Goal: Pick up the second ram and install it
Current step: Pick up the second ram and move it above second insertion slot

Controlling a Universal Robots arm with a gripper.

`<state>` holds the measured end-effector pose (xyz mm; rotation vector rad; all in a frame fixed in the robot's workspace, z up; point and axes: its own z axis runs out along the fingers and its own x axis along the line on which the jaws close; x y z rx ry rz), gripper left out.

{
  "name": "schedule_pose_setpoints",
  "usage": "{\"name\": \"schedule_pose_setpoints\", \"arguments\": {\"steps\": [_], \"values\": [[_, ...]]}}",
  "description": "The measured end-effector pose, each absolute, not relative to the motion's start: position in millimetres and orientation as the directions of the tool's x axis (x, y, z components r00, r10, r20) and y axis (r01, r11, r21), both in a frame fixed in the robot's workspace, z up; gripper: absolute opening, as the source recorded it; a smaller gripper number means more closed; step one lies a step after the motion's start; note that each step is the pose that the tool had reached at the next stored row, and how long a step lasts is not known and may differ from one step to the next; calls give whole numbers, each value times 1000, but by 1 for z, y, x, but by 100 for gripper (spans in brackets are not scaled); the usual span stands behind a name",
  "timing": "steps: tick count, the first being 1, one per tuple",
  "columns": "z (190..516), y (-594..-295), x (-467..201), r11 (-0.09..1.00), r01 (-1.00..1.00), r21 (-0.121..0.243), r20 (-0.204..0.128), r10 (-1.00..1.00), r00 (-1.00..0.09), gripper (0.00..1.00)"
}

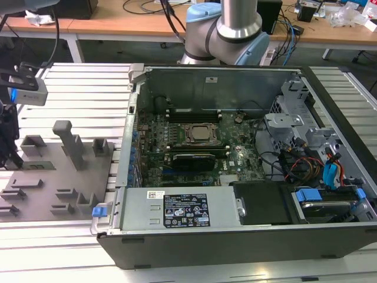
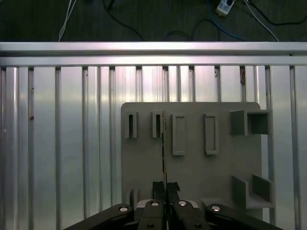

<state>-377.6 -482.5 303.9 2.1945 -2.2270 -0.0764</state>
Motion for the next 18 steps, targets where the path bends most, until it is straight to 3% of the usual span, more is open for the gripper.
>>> {"name": "schedule_pose_setpoints", "arguments": {"steps": [18], "values": [[333,-482,-378,14,-999,45,-24,-1000,-15,13]]}}
